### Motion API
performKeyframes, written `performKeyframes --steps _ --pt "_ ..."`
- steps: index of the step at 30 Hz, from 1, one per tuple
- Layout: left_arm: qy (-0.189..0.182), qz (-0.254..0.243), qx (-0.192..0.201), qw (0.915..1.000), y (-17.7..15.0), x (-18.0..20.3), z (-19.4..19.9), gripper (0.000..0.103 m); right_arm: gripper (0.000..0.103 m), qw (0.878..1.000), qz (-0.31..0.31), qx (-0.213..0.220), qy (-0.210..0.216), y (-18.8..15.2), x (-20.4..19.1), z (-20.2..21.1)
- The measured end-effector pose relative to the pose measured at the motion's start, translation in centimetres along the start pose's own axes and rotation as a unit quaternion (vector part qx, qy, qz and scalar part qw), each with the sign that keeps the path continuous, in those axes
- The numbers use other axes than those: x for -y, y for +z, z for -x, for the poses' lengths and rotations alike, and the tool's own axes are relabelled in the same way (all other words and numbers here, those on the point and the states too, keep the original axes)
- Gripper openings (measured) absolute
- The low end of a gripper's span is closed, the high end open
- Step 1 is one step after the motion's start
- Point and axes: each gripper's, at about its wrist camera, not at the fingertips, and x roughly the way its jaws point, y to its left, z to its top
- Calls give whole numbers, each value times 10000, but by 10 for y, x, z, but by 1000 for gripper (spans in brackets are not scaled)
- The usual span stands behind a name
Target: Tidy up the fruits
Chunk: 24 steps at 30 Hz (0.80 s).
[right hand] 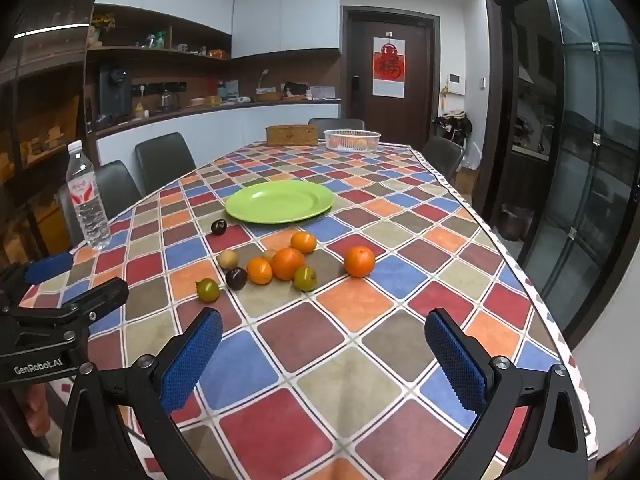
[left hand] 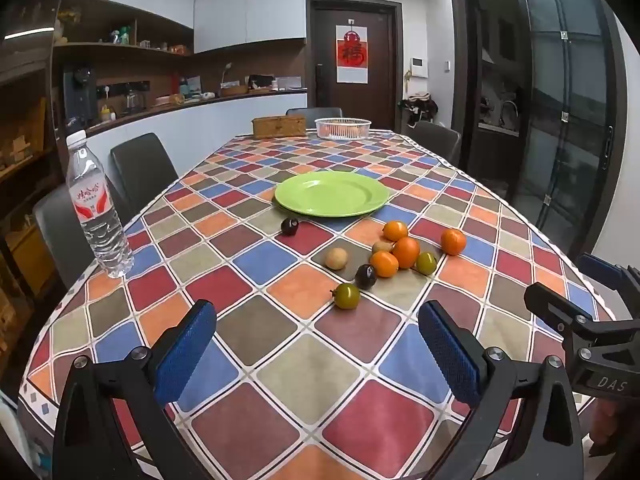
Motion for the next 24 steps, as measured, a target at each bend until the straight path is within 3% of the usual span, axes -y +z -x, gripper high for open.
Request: performKeyframes --steps 24 --pt "-141 -8 151 9998 0 3 7 103 102 10000 -27 16 29 -1 0 2"
